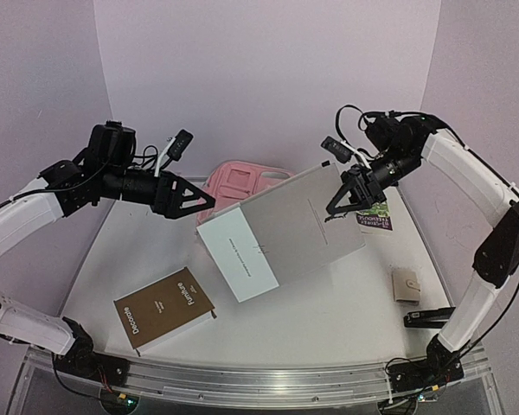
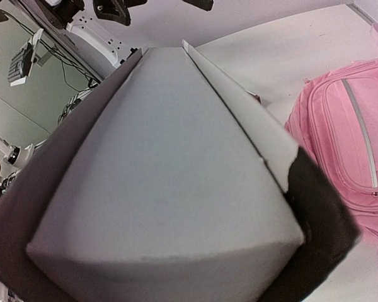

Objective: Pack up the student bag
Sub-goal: Pick up the book from the center of the board, then place the book in the student bag.

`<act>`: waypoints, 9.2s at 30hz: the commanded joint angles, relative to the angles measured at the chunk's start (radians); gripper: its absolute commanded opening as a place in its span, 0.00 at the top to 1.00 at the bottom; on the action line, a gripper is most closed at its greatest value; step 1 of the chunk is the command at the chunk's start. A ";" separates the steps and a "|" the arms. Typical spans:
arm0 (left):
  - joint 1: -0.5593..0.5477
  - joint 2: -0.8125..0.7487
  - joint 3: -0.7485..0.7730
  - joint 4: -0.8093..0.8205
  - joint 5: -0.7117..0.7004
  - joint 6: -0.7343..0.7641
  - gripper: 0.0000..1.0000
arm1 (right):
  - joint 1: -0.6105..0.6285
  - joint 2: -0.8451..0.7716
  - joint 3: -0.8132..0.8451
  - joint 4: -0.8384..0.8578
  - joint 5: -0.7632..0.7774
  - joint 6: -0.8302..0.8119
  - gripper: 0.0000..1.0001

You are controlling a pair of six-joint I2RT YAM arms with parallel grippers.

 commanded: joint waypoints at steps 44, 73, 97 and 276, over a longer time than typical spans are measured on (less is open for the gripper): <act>-0.194 0.346 0.283 -0.266 0.222 0.242 0.51 | 0.144 0.061 0.027 -0.113 0.067 -0.028 0.76; -0.195 0.288 0.227 -0.200 0.199 0.218 0.89 | 0.143 0.080 0.056 -0.119 0.042 -0.005 0.69; -0.024 -0.043 -0.200 0.391 0.099 -0.244 0.00 | -0.097 0.060 -0.030 -0.096 -0.351 0.064 0.85; 0.074 -0.742 -0.607 0.088 -0.800 -0.922 1.00 | 0.443 0.507 0.353 0.712 1.189 0.130 1.00</act>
